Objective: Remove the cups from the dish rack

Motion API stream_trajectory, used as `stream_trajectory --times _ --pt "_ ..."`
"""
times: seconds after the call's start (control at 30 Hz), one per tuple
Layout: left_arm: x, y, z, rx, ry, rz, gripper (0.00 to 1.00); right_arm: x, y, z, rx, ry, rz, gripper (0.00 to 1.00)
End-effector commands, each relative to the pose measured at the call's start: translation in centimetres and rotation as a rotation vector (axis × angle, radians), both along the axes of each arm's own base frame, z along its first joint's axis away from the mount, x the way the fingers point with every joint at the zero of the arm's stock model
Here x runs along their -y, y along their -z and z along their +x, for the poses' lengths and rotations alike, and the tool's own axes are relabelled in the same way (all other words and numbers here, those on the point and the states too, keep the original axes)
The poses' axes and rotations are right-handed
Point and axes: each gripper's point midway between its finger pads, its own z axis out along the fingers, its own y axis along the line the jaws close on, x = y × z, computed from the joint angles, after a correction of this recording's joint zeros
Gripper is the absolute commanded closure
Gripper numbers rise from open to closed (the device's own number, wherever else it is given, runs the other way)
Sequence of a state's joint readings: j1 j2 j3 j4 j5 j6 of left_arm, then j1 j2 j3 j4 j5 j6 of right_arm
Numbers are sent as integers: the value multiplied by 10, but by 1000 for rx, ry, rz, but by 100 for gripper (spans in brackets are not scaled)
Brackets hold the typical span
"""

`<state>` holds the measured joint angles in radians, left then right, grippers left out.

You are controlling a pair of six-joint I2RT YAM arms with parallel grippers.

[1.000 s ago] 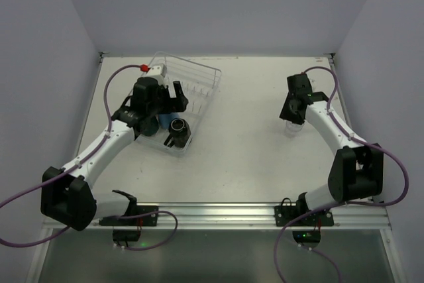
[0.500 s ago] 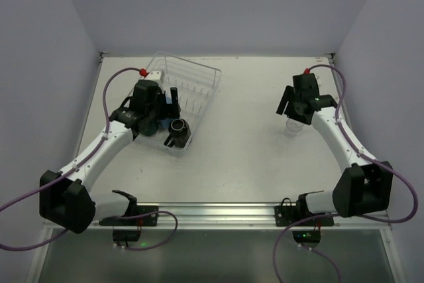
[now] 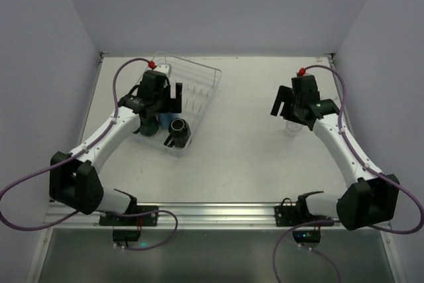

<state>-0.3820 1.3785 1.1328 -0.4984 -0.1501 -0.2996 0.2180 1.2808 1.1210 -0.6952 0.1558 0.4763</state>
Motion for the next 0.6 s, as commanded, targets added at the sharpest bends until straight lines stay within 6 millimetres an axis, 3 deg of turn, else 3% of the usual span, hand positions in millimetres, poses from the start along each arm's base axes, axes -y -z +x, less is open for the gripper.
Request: stream_trajectory --times 0.0,0.33,0.43,0.53,0.57 --pt "-7 -8 10 11 -17 65 0 -4 -12 -5 40 -36 16 20" --pt "-9 30 27 -55 -58 126 0 -7 -8 -6 40 -54 27 19" --pt "-7 35 29 -71 -58 125 6 -10 -8 -6 36 -61 38 19" --pt "-7 31 33 -50 -63 119 34 -10 -11 -7 45 -62 43 19" --pt "-7 23 36 -27 -67 116 54 -12 -12 -7 44 -67 45 19"
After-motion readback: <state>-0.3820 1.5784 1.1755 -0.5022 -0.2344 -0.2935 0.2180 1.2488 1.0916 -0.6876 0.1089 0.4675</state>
